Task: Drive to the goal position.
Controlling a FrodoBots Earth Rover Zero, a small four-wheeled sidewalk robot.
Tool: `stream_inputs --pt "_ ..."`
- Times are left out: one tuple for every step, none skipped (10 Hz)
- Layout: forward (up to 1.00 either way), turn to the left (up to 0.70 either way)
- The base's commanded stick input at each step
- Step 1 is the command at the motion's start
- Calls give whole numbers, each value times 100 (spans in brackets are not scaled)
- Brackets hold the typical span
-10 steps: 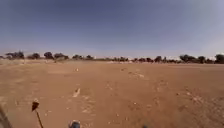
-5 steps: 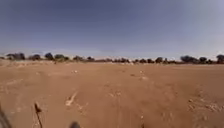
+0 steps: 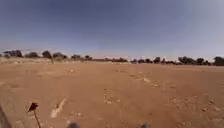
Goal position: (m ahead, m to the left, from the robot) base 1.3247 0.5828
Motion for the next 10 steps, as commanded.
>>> stream_inputs --pt "70 0" --pt "70 0" --pt "70 0" --pt "70 18" --pt "70 35" --pt "70 20" --pt "70 0" --pt "70 0" --pt "70 0" --pt "70 0"
